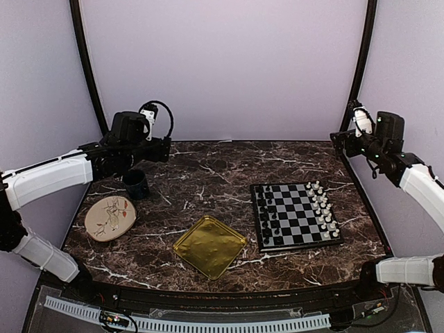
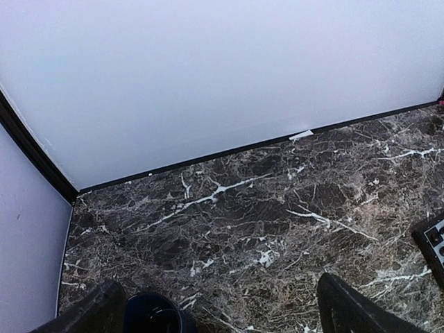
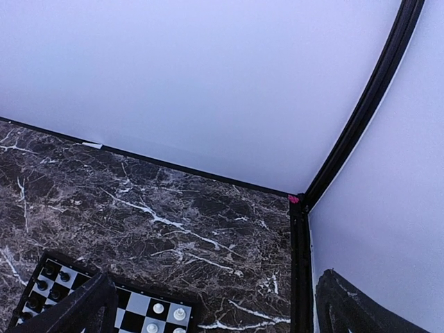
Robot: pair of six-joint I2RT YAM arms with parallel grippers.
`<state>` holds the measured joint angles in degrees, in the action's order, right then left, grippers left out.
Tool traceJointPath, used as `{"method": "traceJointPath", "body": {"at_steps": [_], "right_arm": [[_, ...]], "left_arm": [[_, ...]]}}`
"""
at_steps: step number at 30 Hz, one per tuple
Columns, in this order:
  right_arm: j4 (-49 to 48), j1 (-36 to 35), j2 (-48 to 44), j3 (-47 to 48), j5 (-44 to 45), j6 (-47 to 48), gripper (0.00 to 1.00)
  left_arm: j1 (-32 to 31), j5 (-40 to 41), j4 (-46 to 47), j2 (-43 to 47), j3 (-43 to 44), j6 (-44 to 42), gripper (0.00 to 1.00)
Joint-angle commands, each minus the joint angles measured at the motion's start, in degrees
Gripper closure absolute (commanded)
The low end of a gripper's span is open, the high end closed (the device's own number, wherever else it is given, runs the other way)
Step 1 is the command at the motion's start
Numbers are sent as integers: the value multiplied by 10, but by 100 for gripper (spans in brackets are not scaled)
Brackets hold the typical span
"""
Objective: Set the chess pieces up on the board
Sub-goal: Reset both arms
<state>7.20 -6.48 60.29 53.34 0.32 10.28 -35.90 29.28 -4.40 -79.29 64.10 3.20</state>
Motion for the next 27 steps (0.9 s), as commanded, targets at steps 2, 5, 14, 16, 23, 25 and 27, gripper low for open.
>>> {"method": "traceJointPath", "body": {"at_steps": [2,5,14,16,23,25,27], "right_arm": [[-37,25,-13,-15,10,-6,0],[-39,41,-14,-25,-49,-98,0],[-47,66,6,-28,-85,-111,0],[-46,68,10,-24,-85,-111,0],[-41,79,19,-11,-92,-117,0],[-42,81,21,-9,-84,-135,0],[-27,82,22,9,-77,-143,0]], "left_arm": [[1,32,59,38,-27,-12,1],[1,29,60,38,-29,-17,1],[1,-16,70,28,-42,-36,1],[1,-35,90,37,-59,-35,1],[1,-44,110,65,-83,-39,1],[1,-18,100,65,-74,-33,1],[1,-3,82,67,-58,-27,1]]}}
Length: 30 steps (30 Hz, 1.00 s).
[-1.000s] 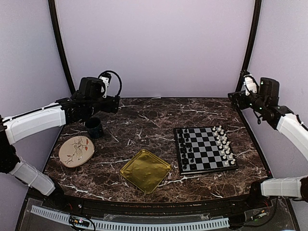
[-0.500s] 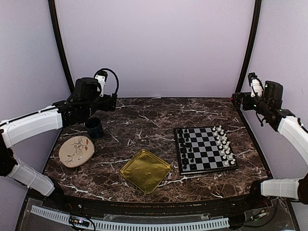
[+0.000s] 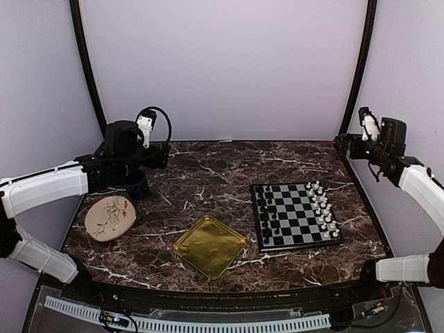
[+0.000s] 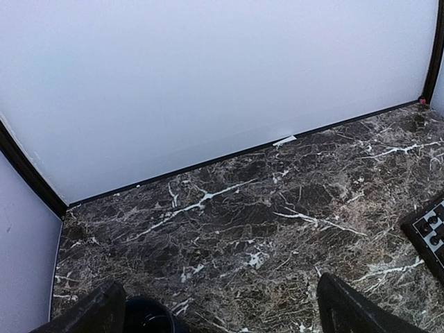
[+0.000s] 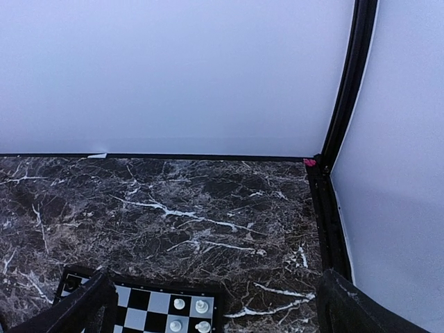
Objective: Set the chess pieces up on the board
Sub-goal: Reset both arms
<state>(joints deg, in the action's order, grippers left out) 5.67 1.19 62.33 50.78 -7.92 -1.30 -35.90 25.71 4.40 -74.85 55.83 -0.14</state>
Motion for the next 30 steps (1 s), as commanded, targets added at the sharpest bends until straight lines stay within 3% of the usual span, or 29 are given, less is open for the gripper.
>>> {"method": "traceJointPath", "body": {"at_steps": [1,10,14,18,30], "right_arm": [[-4,4,2,47,6,-27,0],[33,5,6,123,6,-27,0],[50,5,9,147,6,-27,0],[53,5,8,148,6,-27,0],[36,5,9,113,6,-27,0]], "left_arm": [[1,37,-15,24,35,6,1],[2,102,-67,38,89,17,1],[3,73,-107,29,110,-2,1],[3,91,-145,9,128,27,1],[3,95,-140,-14,125,47,1]]}}
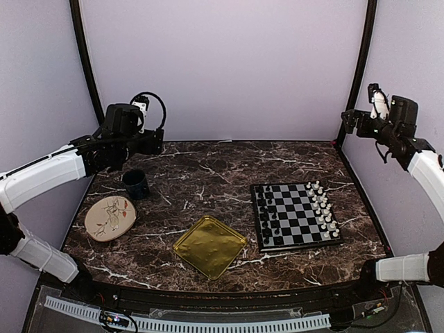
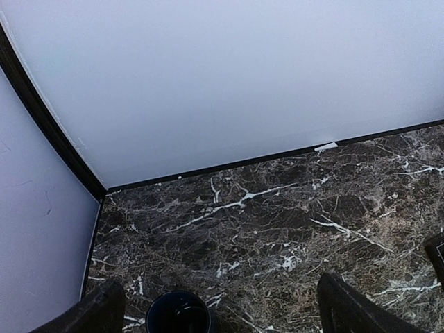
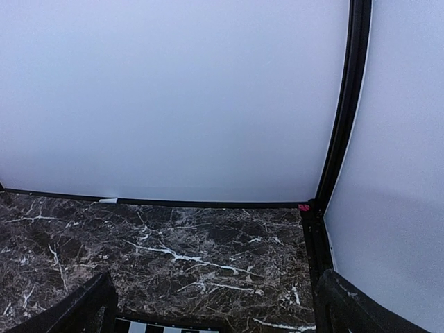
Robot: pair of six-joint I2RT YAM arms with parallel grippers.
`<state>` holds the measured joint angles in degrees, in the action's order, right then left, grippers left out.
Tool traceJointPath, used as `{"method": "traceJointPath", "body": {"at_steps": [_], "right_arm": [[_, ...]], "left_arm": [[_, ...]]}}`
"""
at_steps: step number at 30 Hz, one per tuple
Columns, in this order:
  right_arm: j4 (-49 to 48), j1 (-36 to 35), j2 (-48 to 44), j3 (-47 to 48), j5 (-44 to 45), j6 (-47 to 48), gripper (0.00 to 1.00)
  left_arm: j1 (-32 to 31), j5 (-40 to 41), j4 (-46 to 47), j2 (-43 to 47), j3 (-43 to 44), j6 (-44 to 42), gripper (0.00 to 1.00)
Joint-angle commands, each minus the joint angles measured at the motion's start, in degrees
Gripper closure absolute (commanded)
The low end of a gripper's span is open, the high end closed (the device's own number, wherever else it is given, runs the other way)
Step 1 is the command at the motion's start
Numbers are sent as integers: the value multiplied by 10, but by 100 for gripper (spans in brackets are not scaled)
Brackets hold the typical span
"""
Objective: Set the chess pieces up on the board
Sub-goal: Reset both arms
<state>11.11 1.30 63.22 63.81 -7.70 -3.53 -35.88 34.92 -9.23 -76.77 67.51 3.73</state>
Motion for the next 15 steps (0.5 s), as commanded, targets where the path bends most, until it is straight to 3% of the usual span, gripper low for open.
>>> {"method": "traceJointPath", "body": {"at_steps": [1,15], "right_arm": [[-20,4,0,-21,4,-5,0],[-4,4,4,10,4,-5,0]], "left_arm": [[3,2,-4,3,9,7,1],[3,-37,28,25,-6,-3,1]]}}
